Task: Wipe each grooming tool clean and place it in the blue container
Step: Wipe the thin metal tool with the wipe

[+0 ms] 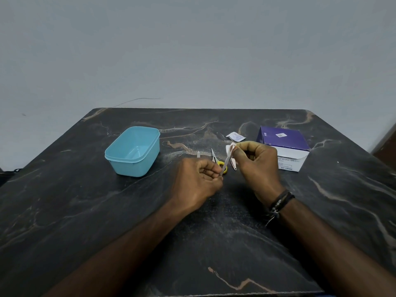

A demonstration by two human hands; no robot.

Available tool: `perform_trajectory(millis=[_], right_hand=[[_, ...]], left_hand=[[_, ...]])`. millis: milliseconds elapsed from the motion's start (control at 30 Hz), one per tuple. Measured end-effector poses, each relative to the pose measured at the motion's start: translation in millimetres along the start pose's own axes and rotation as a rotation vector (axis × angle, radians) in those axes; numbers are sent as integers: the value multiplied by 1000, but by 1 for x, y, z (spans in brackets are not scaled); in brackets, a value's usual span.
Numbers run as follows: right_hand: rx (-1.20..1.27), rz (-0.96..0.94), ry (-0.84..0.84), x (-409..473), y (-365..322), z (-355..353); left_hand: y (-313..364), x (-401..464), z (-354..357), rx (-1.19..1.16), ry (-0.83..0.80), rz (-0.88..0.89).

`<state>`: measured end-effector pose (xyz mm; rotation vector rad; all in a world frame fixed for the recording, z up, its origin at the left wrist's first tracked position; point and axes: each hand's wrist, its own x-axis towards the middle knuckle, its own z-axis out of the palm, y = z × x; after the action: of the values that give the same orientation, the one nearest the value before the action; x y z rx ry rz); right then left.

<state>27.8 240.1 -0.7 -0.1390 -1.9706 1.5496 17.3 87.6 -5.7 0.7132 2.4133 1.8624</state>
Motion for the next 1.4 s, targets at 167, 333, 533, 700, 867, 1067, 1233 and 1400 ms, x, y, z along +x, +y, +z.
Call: perform_trajectory(millis=[167, 333, 533, 700, 867, 1067, 1233, 1400], right_hand=[[-40, -8, -39, -5, 1, 3], [-43, 31, -123, -7, 3, 4], [-46, 24, -29, -5, 0, 3], [-28, 5, 54, -3, 1, 2], [-84, 53, -102, -9, 3, 6], [-132, 89, -148, -9, 5, 6], [-53, 42, 24, -3, -1, 2], [-56, 52, 3, -6, 0, 2]], left_hand=[[0, 1, -1, 13, 15, -11], [1, 0, -4, 28, 35, -7], [0, 0, -1, 30, 47, -1], [2, -1, 2, 30, 42, 5], [-1, 1, 0, 29, 87, 0], [-2, 2, -1, 8, 103, -28], [-2, 0, 4, -19, 60, -33], [-2, 0, 4, 5, 58, -27]])
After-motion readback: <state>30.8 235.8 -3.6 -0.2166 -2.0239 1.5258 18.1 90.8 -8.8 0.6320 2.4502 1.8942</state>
